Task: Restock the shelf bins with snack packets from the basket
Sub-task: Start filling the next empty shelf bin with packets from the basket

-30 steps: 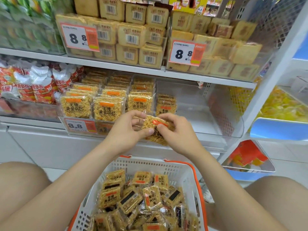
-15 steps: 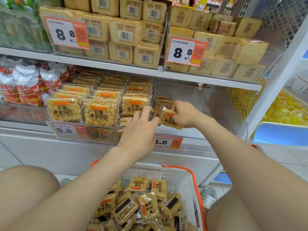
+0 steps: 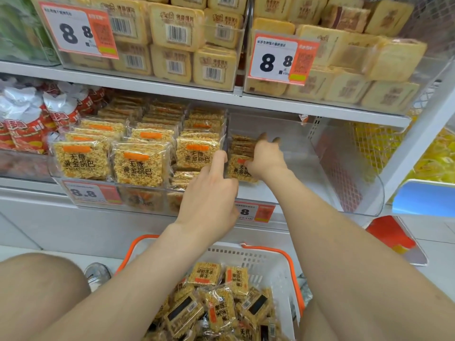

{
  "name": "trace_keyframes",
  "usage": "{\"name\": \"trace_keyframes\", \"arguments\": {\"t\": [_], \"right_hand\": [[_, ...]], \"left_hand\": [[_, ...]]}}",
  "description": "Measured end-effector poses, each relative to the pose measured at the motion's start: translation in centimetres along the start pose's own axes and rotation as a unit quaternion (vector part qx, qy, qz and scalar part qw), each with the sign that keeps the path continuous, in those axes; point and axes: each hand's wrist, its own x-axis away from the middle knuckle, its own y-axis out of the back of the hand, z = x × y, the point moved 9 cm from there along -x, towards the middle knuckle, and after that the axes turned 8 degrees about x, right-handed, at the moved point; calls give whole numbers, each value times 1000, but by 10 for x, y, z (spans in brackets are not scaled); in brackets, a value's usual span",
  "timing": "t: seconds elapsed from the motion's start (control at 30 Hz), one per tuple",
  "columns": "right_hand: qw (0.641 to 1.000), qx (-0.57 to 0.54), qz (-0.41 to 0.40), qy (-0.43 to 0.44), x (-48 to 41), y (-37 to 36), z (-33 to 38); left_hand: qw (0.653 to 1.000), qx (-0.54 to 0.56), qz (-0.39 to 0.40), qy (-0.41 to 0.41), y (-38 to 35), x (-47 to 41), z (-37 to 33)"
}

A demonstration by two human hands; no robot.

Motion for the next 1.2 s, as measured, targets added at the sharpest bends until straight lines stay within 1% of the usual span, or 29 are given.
{"name": "trace_keyframes", "arguments": {"t": [0.1, 0.23, 0.3, 0.43, 0.47, 0.53, 0.6, 0.67, 0.7, 0.73, 0.8, 0.87, 0.93, 1.0, 1.1, 1.2], "right_hand": [[997, -54, 4, -48, -1, -1, -10], [994, -97, 26, -53, 4, -3, -14], [995, -85, 15, -59, 8, 1, -17], [997, -16, -23, -74, 23, 13, -16], [998, 12, -35, -60, 29, 20, -11], [996, 51, -71, 8, 45, 37, 8], [991, 31, -96, 84, 68, 52, 27], [988, 7, -102, 114, 95, 60, 36], [987, 4, -104, 126, 109, 63, 41], [984, 7, -104, 142, 124, 65, 46], [980, 27, -81, 182, 151, 64, 55], [976, 44, -30, 212, 169, 51, 57], [971, 66, 36, 229, 181, 27, 55], [961, 105, 96, 238, 191, -4, 48], [949, 135, 174, 226, 207, -58, 34], [927, 171, 251, 222, 226, -114, 20]], "left_hand": [[1000, 3, -1, -7, 0, 1, 2], [1000, 1, 0, -15, -2, 3, 4], [1000, 3, 2, -21, -2, 5, 5], [998, 42, -4, -35, 1, 5, 7], [998, 53, -12, -41, 4, 6, 7], [996, 75, -34, -47, 11, 8, 8], [993, 69, -71, -57, 20, 13, 7], [991, 36, -105, -71, 28, 19, 4], [992, 28, -105, -70, 30, 23, 4], [994, 31, -88, -62, 29, 26, 6], [999, 48, -12, -21, 16, 34, 15], [996, 20, 84, 9, -3, 46, 24], [984, -22, 176, 23, -25, 57, 31], [961, -58, 269, 32, -48, 70, 37], [909, -103, 403, 41, -81, 95, 44], [868, -112, 483, 36, -104, 114, 48]]}}
